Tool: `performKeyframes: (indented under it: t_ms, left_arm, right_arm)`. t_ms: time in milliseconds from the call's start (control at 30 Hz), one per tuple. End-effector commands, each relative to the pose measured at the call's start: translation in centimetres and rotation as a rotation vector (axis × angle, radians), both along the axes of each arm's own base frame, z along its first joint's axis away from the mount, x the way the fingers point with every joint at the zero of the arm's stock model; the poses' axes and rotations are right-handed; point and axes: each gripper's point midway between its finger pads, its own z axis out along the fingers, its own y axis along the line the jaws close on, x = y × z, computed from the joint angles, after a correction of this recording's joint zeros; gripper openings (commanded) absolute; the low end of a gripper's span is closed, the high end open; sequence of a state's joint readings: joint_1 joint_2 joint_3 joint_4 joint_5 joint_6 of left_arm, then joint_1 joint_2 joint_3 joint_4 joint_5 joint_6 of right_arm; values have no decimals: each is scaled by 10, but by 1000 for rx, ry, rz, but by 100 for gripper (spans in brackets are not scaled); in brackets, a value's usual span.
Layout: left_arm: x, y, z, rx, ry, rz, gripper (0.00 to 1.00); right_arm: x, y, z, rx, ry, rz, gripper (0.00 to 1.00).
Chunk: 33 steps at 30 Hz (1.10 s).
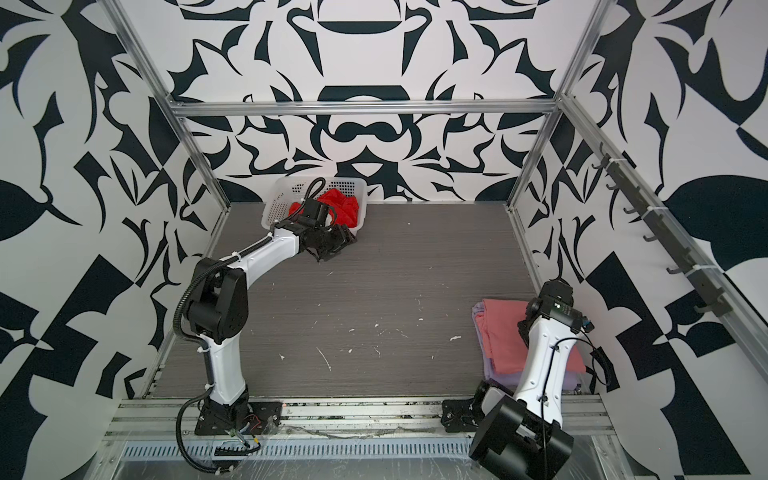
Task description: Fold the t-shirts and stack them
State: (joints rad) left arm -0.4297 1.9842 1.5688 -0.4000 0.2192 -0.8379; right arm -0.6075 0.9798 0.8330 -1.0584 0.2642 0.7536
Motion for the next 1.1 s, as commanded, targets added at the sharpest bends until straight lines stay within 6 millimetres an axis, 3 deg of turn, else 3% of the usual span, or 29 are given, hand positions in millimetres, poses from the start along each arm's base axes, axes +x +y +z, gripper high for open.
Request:
performKeyframes:
  t_ms: [0, 100, 200, 300, 467, 833, 967, 1067]
  left_arm:
    - [8, 1, 5, -21, -8, 2, 75]
    - [10, 3, 3, -26, -5, 5, 75]
    - [13, 4, 3, -34, -5, 7, 75]
    - [16, 4, 4, -45, -8, 3, 75]
    - [18, 4, 7, -49, -16, 2, 75]
    - [12, 6, 2, -53, 2, 14, 75]
    - [11, 8, 2, -52, 0, 22, 75]
    - [12, 11, 3, -46, -5, 28, 75]
  right_arm:
    - [-6, -10, 35, -100, -55, -70, 47]
    - [-2, -11, 49, -115, -102, -72, 46]
    - [15, -6, 54, -79, -178, -24, 39]
    - [57, 15, 43, 60, -358, 88, 39]
    - [68, 23, 22, 136, -383, 85, 36]
    - [2, 26, -50, 148, -10, 40, 38]
    - [-8, 23, -55, 147, 56, -6, 37]
    - [-21, 13, -46, 88, 111, -62, 33]
